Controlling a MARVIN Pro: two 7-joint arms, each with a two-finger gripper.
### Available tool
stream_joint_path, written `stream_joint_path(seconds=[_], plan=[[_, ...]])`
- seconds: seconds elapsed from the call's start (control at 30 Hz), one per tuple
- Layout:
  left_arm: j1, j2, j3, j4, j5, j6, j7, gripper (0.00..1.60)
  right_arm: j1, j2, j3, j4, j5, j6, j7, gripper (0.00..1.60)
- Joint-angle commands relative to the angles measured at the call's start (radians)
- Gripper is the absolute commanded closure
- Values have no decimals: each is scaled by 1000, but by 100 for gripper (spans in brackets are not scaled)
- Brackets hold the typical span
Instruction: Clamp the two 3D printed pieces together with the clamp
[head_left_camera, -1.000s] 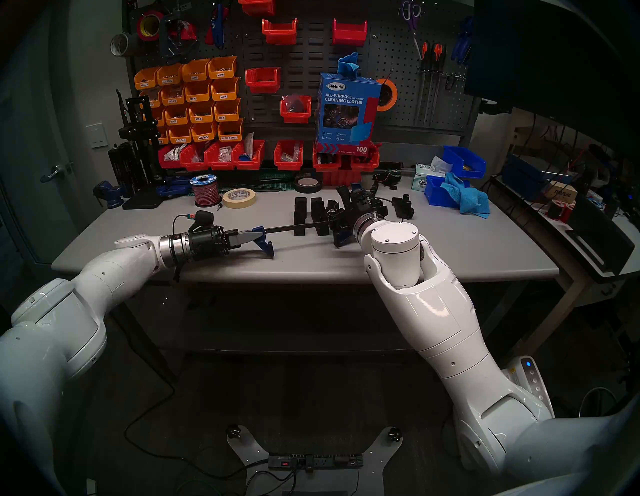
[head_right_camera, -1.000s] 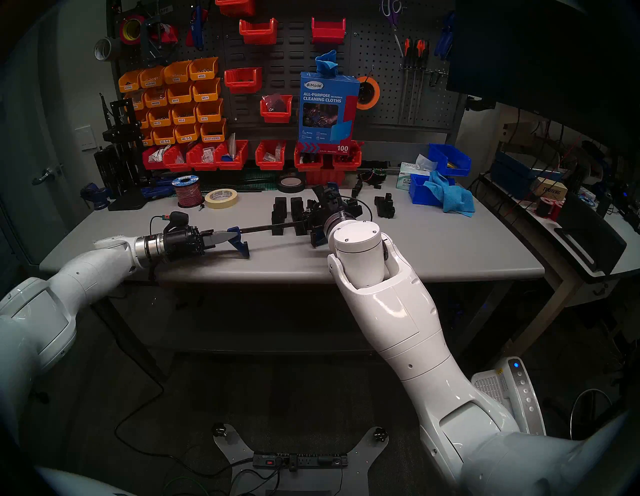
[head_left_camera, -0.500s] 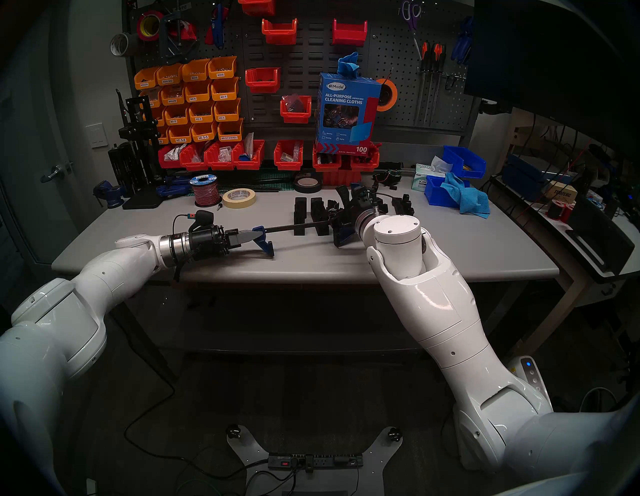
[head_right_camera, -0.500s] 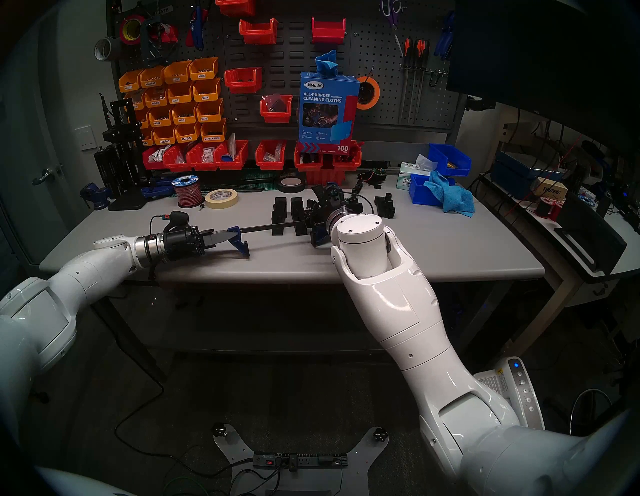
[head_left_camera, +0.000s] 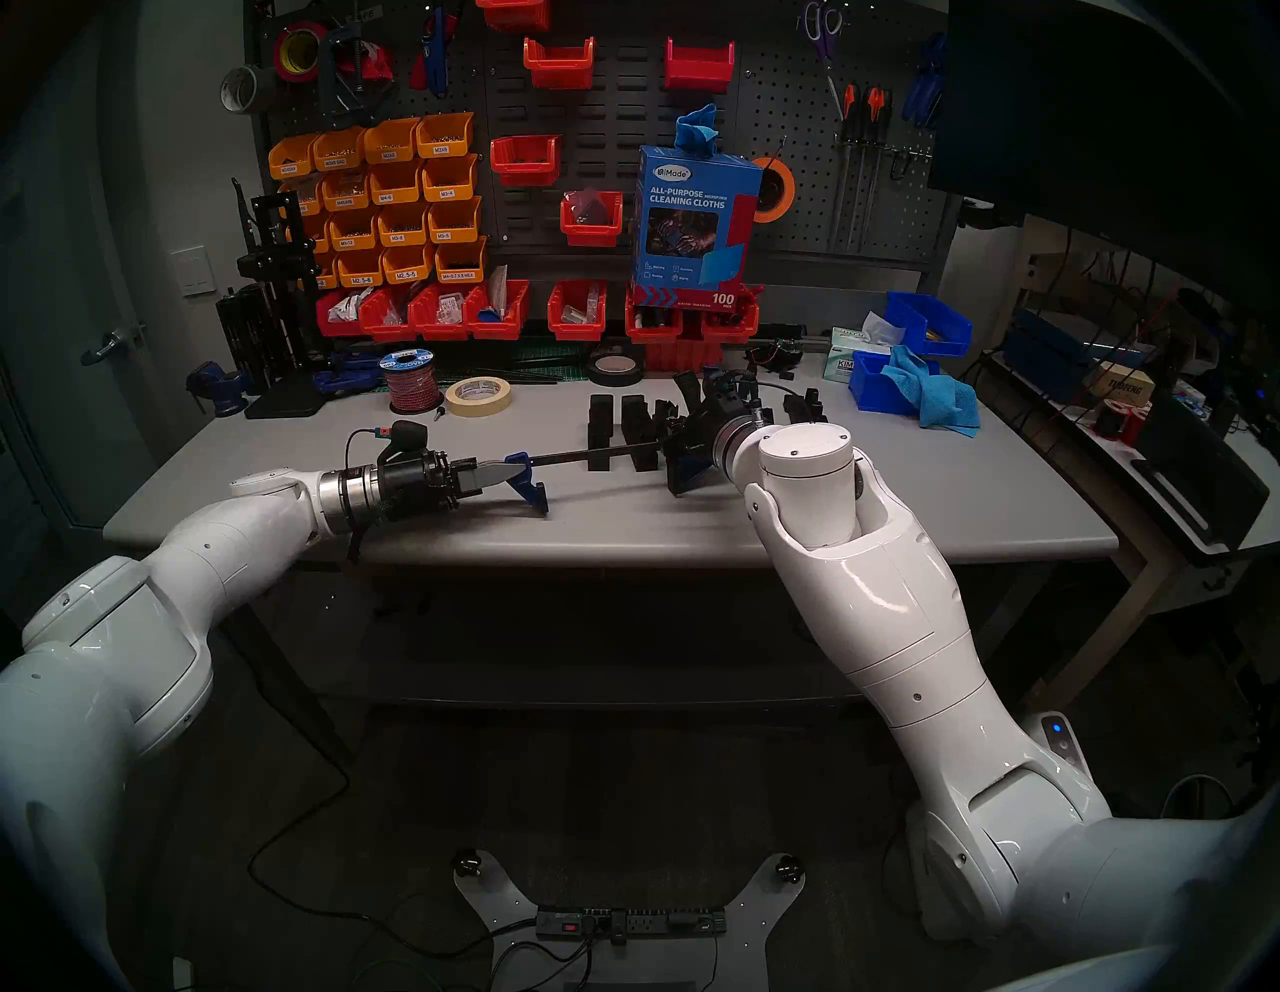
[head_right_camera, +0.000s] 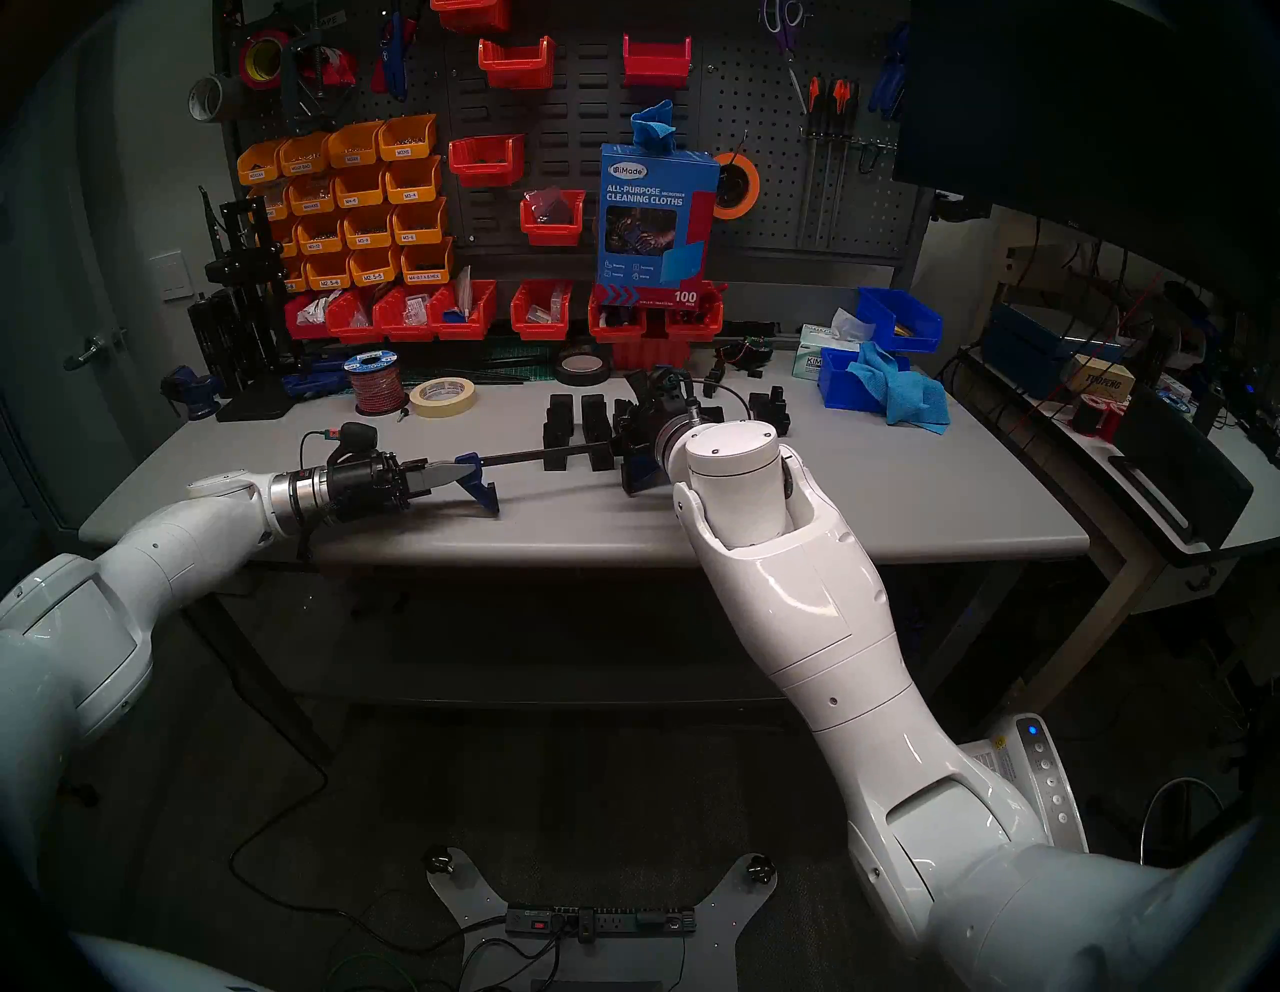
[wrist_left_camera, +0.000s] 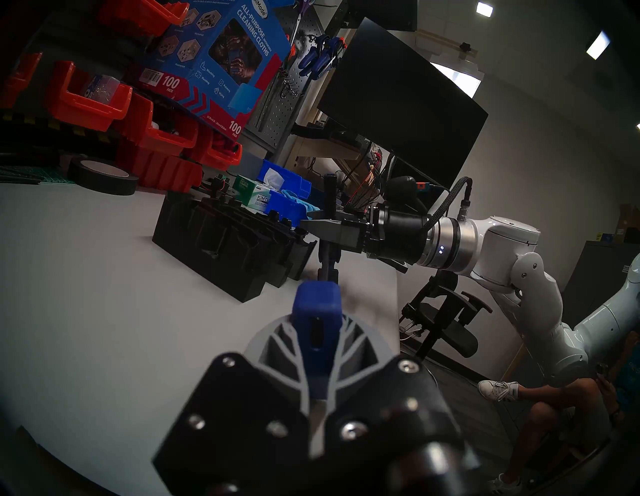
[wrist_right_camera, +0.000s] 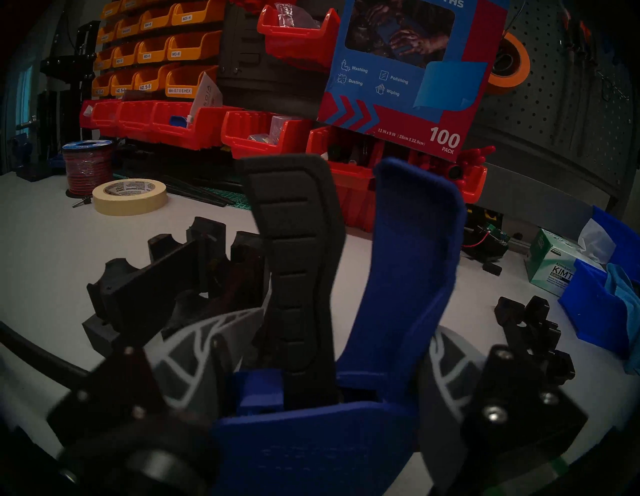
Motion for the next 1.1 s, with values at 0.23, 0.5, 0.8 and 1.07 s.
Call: stream_joint_path(seconds=[0.23,0.5,0.8,1.07], plan=[[-24,1,2,3,-17,-2,1,160,-59,16,18,-62,-4,-33,-24,160],[-24,2,4,2,-19,-3,1,160,-108,24,28,-105,3,-57,-30,160],[-25,2,7,3,-22,-4,1,160,-138,31,38,-131,10,-83,-24,160],[-26,2,11,4,-25,-5,1,160,-148,36,43,-138,18,-94,-16,160]])
